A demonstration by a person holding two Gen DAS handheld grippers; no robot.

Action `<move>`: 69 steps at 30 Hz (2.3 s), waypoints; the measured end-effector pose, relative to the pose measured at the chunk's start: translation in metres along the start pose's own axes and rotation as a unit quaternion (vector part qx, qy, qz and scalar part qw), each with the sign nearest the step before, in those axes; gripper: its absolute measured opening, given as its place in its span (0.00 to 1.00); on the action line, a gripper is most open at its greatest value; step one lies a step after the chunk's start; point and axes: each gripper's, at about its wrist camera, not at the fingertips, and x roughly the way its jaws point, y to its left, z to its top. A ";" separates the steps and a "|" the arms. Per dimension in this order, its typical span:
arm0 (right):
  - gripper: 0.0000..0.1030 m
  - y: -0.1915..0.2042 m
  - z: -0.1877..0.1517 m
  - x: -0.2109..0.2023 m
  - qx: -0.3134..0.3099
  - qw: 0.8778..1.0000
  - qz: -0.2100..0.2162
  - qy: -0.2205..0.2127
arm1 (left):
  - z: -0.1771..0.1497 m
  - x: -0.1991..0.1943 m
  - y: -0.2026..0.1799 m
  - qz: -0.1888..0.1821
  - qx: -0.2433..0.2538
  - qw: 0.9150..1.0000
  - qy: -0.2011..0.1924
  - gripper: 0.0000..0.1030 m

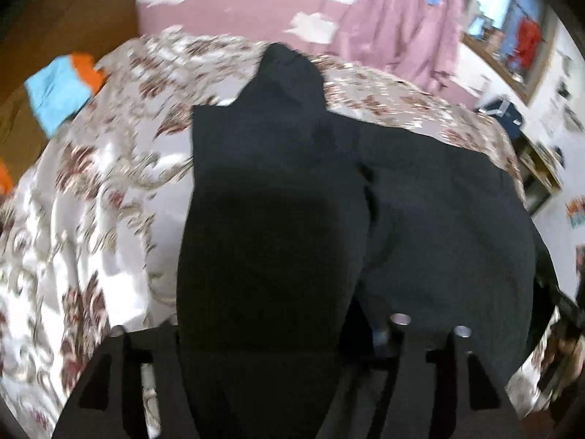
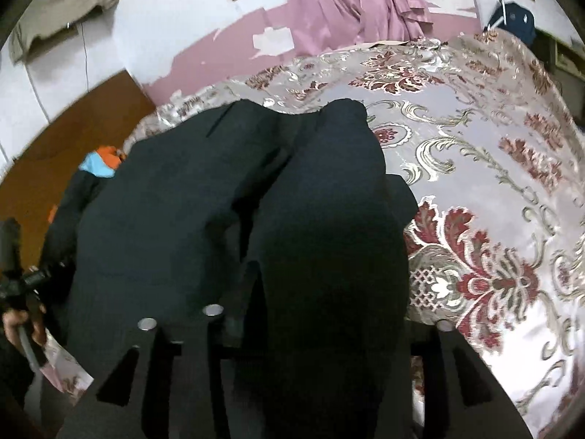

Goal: Fold large clothes

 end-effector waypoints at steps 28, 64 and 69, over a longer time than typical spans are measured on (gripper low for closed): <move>0.98 0.075 -0.015 -0.146 -0.052 0.984 -0.033 -0.170 | -0.055 -0.165 -0.061 0.083 0.029 0.982 -0.166 0.98; 0.99 0.127 -0.158 -0.269 -0.104 0.937 -0.039 -0.332 | -0.197 -0.259 -0.100 0.040 0.076 0.956 -0.280 0.99; 0.99 0.129 -0.179 -0.265 -0.099 0.938 -0.041 -0.331 | -0.219 -0.255 -0.098 0.050 0.083 0.952 -0.291 0.99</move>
